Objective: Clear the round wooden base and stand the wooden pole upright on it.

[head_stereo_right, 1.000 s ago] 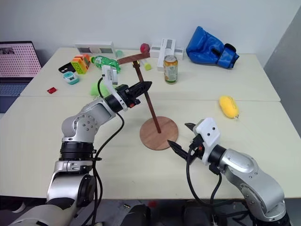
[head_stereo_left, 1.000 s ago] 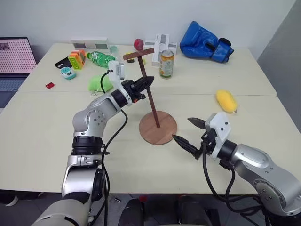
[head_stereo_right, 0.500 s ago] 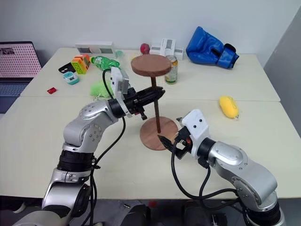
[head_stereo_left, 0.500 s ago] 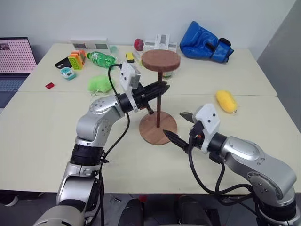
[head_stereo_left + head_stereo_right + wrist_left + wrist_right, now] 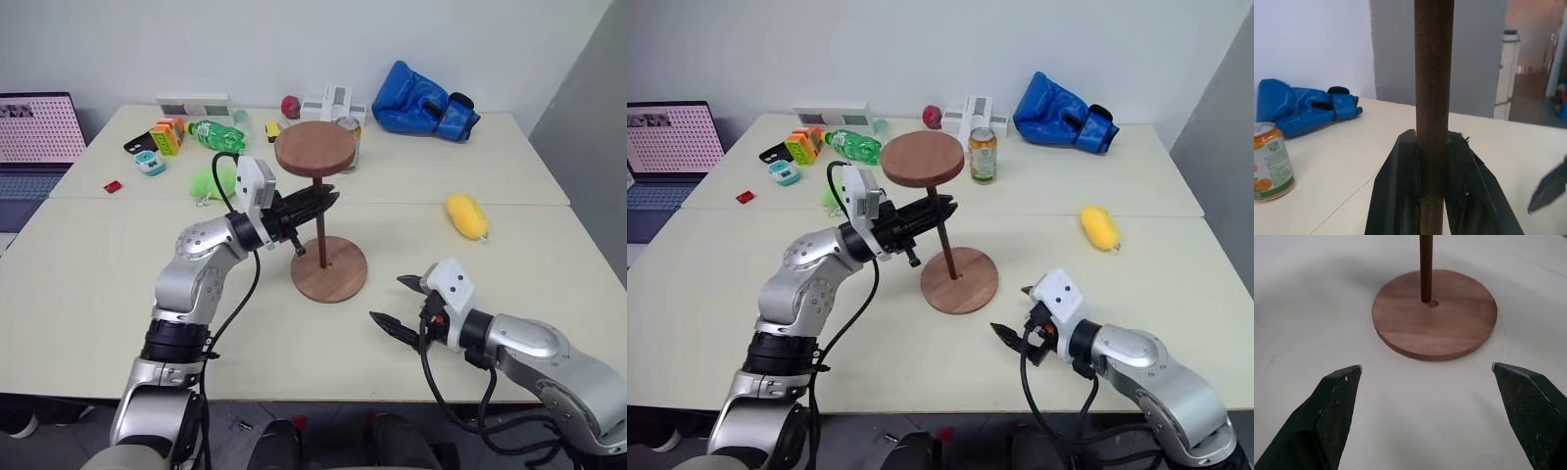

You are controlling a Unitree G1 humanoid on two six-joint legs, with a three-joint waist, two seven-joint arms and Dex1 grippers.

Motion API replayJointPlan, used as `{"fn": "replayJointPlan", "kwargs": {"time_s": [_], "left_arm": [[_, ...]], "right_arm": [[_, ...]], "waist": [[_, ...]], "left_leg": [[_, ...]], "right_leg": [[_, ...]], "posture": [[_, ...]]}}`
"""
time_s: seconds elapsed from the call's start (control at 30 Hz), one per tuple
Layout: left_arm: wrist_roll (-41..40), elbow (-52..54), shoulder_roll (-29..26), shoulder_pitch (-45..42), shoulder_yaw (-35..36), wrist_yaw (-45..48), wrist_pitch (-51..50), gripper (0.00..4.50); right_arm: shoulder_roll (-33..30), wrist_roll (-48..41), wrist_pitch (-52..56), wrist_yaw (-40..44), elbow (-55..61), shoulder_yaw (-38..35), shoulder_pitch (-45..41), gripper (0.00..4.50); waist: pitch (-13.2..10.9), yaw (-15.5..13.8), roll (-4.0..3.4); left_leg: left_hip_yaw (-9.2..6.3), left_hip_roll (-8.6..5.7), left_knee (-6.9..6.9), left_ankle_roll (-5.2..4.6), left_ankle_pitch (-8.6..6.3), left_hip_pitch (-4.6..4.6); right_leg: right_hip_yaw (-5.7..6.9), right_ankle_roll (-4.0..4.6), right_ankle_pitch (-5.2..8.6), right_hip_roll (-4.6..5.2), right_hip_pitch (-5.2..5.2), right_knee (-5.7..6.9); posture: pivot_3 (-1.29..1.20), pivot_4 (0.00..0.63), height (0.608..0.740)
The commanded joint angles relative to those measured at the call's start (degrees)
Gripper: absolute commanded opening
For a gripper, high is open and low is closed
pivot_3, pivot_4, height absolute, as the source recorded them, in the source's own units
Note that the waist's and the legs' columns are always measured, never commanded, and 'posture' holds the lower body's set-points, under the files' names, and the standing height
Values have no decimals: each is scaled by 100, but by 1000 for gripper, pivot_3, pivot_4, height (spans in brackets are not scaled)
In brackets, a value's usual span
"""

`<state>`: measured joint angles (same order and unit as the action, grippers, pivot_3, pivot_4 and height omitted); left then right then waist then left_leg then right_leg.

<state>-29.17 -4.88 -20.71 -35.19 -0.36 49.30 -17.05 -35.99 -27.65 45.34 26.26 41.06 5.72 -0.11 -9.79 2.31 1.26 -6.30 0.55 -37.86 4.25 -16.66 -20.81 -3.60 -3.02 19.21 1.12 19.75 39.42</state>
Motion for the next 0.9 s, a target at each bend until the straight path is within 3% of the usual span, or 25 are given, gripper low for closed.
{"fn": "replayJointPlan", "kwargs": {"time_s": [0.03, 0.37, 0.9], "left_arm": [[-22, -153, 115, 67, -86, -111, -492, 301], [12, 56, 272, 215, -152, -48, -549, 301], [625, -706, 696, 45, -284, 17, 886, 301]], "right_arm": [[-47, 235, -588, 196, 23, -98, 217, 4500], [56, 502, -1043, 305, -137, -92, 493, 4500], [113, 423, -790, 199, 41, -189, 336, 4500]], "waist": [[0, -10, 0], [0, -60, 0], [-2, -70, 1]], "left_leg": [[1, 0, 0, -1, -1, -1], [-1, 0, 3, -2, -2, -5], [-4, -3, 6, -3, -4, -6]], "right_leg": [[0, 0, 0, 1, 0, -2], [2, 1, -1, 5, -4, -19], [5, -2, -2, 6, -12, -37]], "posture": [[0, 150, 740], [0, 150, 740], [0, 150, 740]]}}
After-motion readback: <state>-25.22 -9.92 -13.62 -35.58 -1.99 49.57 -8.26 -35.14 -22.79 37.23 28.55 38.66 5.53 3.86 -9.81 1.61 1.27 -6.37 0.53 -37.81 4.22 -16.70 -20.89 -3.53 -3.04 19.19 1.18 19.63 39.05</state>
